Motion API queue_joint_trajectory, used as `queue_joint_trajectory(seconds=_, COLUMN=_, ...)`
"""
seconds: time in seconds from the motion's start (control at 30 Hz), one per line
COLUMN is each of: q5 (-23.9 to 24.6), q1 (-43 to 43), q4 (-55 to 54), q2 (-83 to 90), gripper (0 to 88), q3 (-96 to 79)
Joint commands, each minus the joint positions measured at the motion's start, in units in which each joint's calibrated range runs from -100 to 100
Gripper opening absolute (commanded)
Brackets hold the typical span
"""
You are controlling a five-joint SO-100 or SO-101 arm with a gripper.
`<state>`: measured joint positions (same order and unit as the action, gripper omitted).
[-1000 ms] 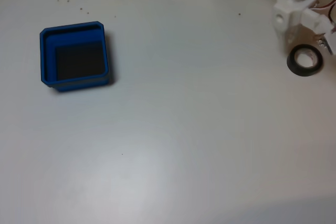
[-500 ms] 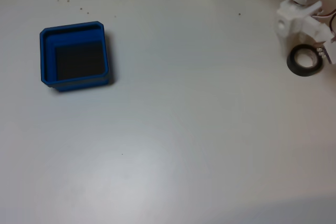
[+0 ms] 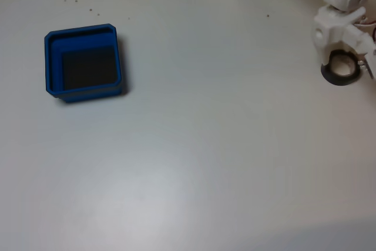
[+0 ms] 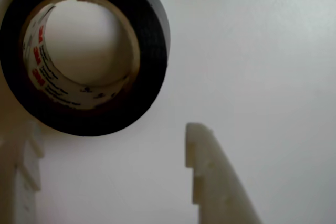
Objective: Pick the black tape roll and drop it in the blue box
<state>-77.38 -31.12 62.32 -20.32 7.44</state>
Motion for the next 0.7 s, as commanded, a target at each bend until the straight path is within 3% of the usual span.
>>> queue_joint_trajectory(seconds=0.0, q5=1.0, q1=0.2, q4=-0.3, q2=-0.9, gripper=25.5, q3=4.6)
queue_joint_trajectory(seconds=0.3, q5=1.4, q1=0.3, q4=-0.3, q2=-3.7, gripper=25.4, q3=5.5)
queue_joint_trajectory(seconds=0.53, q5=9.9, q1=0.2, q4=-0.3, q2=-3.7, gripper=25.4, q3=5.5)
queue_joint_trajectory(seconds=0.67, q5=10.8, q1=0.2, q4=-0.3, q2=-3.7, gripper=25.4, q3=5.5)
